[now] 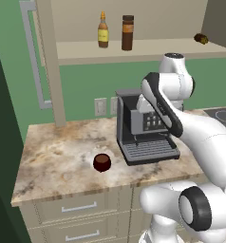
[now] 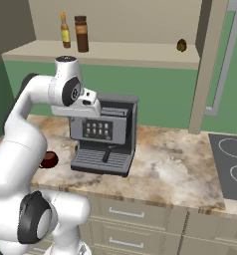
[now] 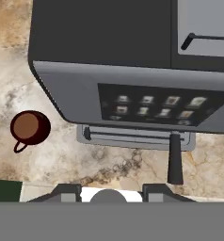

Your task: Pick the cinnamon and honey bottle from the cabinet and place them next to the mug.

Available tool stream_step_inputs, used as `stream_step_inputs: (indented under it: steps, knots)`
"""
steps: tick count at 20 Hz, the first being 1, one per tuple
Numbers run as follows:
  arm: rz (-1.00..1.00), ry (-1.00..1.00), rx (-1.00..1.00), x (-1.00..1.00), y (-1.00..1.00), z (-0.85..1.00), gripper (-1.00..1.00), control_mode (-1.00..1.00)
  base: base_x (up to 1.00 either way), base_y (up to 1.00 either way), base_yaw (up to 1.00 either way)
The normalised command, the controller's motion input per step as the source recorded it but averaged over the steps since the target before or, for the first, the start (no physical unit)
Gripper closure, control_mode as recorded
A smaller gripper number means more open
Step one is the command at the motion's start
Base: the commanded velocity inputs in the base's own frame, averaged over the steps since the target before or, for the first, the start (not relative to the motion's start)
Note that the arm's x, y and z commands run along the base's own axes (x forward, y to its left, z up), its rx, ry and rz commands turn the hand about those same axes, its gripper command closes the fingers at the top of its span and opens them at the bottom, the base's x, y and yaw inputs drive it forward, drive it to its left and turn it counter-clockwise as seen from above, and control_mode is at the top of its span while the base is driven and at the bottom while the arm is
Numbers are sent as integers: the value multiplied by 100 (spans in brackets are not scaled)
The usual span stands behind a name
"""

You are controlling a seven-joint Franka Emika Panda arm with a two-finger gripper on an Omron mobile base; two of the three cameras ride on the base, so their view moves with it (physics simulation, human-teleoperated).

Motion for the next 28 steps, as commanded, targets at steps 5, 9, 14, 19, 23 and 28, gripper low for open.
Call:
stream_step_inputs:
  steps: [5,9,14,19,23,28]
  knots:
    - [0,-2,1,-22,-2,0,-100,-100,0,0,0]
    - [0,-22,7,-53,-1,7,-100,-100,0,0,0]
    - [0,-27,1,-51,3,53,-100,-100,0,0,0]
    - [0,-26,0,-24,18,94,-100,-100,0,0,0]
    - [0,-29,-2,-3,29,100,-100,-100,0,0,0]
    - [-2,-31,0,0,22,100,-100,-100,0,0,0]
